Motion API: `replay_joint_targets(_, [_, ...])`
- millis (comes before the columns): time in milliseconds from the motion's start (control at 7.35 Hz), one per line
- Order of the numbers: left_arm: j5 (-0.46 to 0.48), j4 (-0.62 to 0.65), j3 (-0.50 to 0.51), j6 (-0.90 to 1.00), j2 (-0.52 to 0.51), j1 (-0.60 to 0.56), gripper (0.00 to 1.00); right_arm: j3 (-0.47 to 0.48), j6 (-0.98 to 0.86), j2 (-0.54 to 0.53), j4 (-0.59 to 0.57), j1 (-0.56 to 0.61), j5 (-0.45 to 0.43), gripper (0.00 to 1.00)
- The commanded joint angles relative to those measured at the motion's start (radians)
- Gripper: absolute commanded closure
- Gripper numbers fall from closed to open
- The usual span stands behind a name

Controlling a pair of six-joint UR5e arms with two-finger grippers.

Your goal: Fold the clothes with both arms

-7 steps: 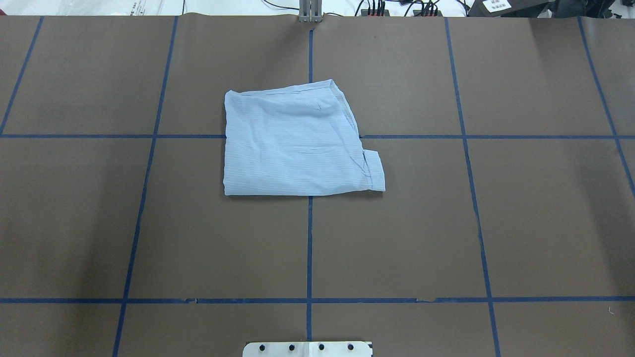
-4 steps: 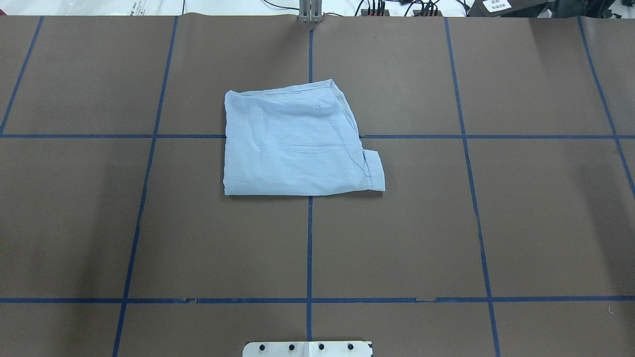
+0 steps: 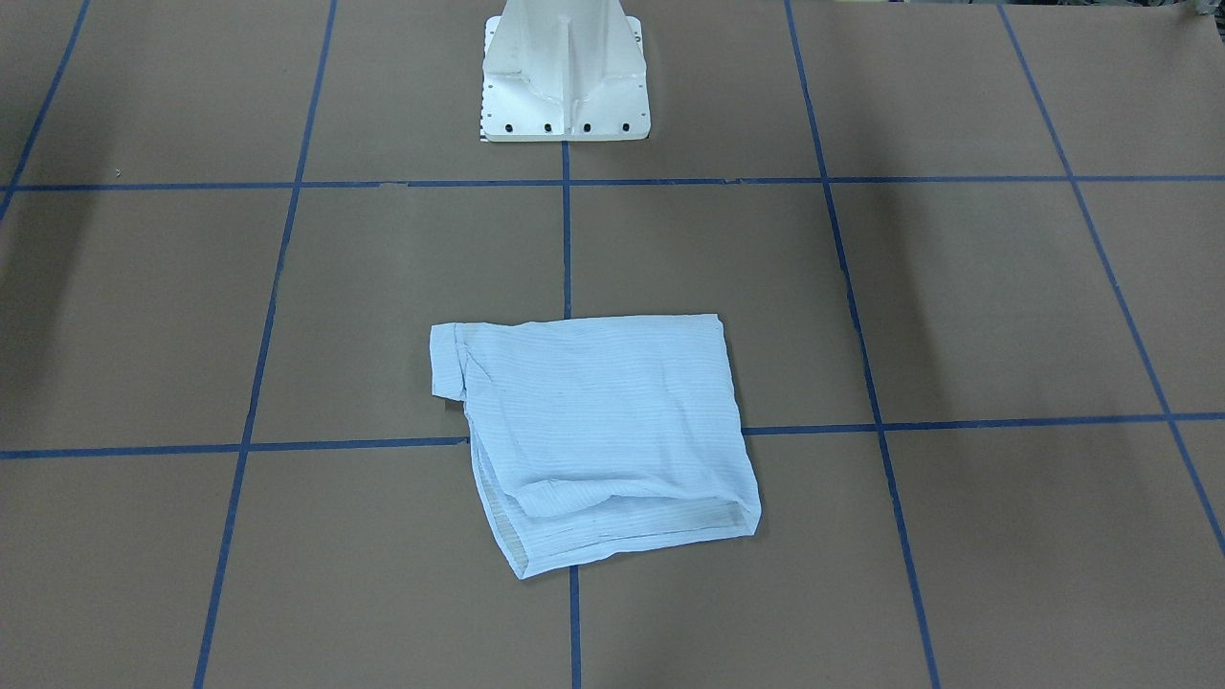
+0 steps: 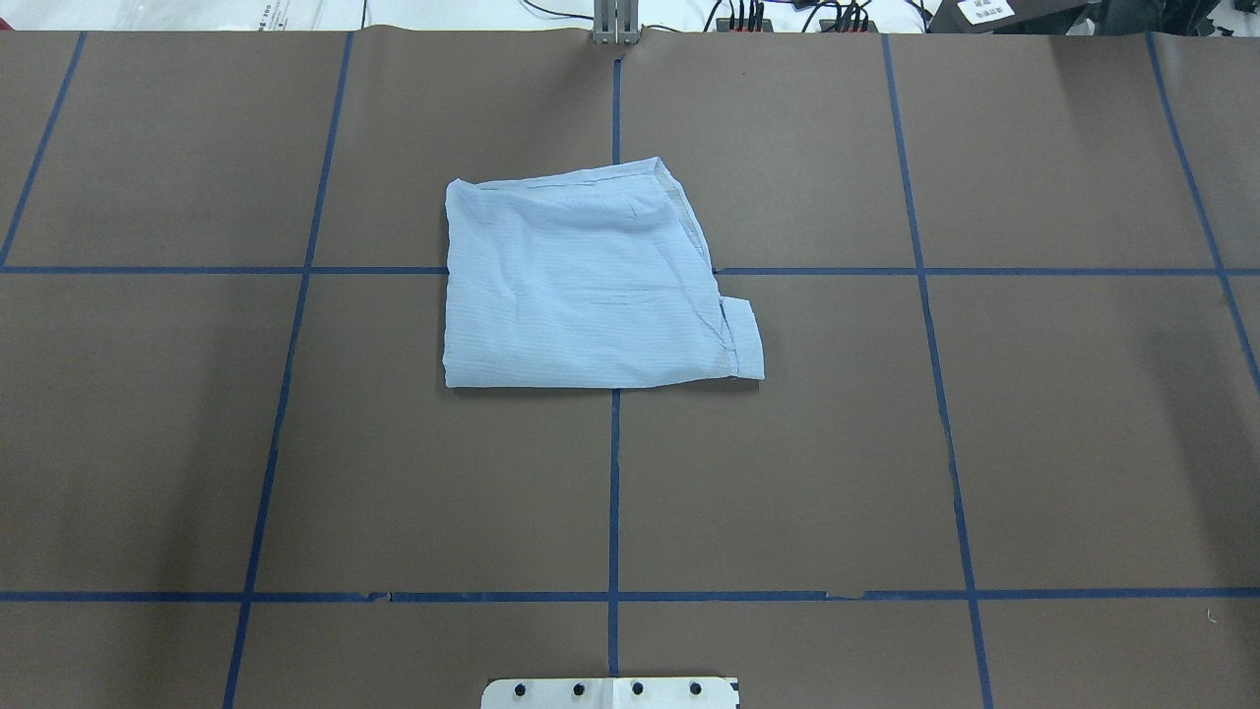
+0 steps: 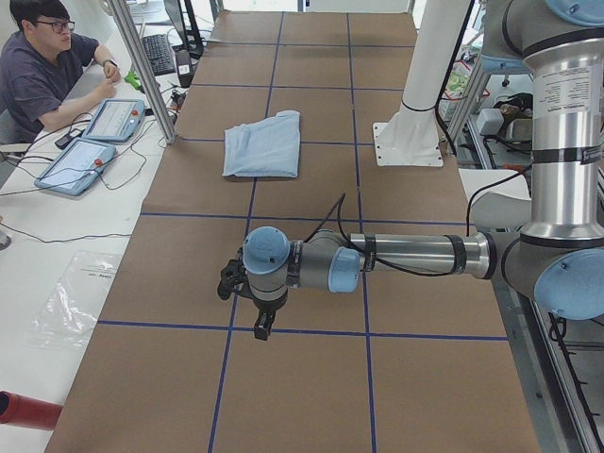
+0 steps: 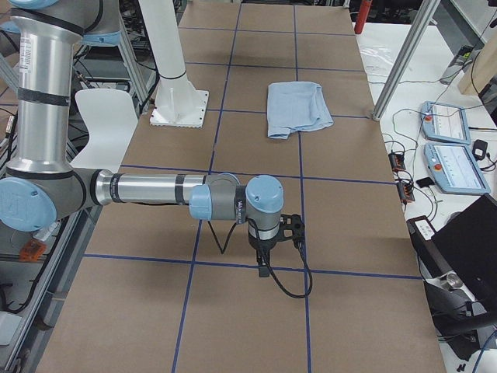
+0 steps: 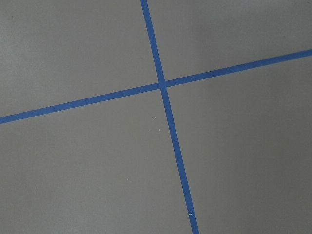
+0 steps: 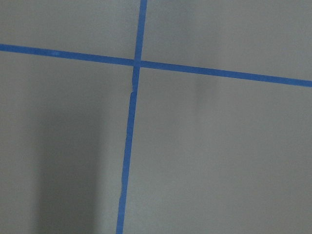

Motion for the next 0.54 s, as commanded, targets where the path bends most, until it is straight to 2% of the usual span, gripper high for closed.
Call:
replay_joint_targets(0, [-0.002, -0.008, -0.003, -0.004, 0.006, -0.002, 0.00, -0.001, 0.000, 0.000, 0.000, -0.002, -0.001, 0.00])
replay_joint_targets(136, [-0.004, -0.010, -0.002, 0.000, 0.007, -0.004, 0.00, 0.000, -0.001, 0.000, 0.002, -0.002, -0.001, 0.00])
replay_joint_targets(408, [0.058, -0.011, -0.002, 0.001, 0.006, -0.002, 0.00, 0.000, 0.000, 0.000, 0.000, -0.002, 0.000, 0.00])
